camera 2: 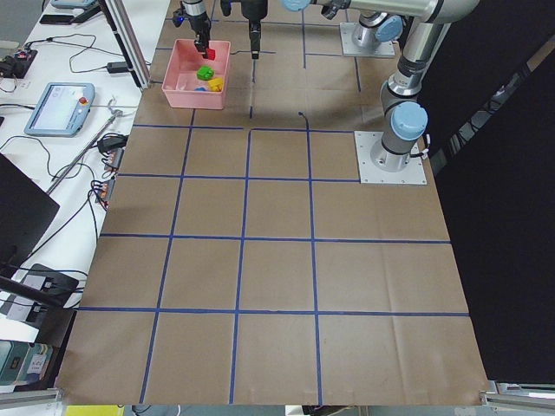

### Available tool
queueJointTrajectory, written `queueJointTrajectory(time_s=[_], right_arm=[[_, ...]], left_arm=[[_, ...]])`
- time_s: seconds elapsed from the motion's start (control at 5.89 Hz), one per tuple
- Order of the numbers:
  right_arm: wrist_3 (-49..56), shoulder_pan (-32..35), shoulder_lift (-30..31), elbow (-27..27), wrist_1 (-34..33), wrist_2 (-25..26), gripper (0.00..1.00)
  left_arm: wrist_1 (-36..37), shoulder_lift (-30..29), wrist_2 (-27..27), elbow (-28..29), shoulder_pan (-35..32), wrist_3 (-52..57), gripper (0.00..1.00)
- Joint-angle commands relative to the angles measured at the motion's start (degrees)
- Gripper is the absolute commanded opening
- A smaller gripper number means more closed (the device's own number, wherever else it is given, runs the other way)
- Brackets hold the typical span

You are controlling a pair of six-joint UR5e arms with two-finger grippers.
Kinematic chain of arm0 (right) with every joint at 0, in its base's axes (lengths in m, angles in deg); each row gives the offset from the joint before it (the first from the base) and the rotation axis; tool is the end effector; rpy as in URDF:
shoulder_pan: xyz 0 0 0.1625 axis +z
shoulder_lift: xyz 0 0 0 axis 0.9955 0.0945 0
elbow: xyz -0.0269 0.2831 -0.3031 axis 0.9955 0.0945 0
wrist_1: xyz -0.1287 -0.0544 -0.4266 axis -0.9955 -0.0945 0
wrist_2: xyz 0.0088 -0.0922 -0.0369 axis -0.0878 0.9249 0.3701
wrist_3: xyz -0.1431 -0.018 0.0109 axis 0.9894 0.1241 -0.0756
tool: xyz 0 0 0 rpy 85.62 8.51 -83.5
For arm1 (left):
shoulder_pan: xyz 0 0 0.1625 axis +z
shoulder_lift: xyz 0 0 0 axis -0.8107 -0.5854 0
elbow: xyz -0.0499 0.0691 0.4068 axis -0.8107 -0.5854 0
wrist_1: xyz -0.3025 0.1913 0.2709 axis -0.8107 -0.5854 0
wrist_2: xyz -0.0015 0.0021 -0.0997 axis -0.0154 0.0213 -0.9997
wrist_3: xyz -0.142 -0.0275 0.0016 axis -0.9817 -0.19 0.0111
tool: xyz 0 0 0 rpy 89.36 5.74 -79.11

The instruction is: Put all blocks into box

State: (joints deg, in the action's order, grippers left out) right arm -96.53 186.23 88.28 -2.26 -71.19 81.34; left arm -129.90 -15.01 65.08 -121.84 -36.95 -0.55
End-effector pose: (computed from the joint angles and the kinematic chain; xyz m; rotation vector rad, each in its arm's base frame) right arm 0.3083 -0.7851 0.2200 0.2192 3.0713 0.0567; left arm -0.1441 -0.5520 0.4655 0.1042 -3.1373 0.0476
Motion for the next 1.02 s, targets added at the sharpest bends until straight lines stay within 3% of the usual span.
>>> queueJointTrajectory(time_s=[0.0, 0.34, 0.85], right_arm=[[-0.1, 0.0, 0.1, -0.1, 0.3, 0.4, 0.99], [1.3, 0.0, 0.4, -0.1, 0.6, 0.7, 0.99], [17.2, 0.0, 1.3, 0.1, -0.7, 2.0, 0.99]], left_arm=[[0.0, 0.3, -0.1, -0.1, 0.0, 0.0, 0.99], [0.1, 0.1, 0.0, 0.0, 0.0, 0.0, 0.99], [0.0, 0.4, 0.0, -0.2, 0.0, 0.0, 0.99]])
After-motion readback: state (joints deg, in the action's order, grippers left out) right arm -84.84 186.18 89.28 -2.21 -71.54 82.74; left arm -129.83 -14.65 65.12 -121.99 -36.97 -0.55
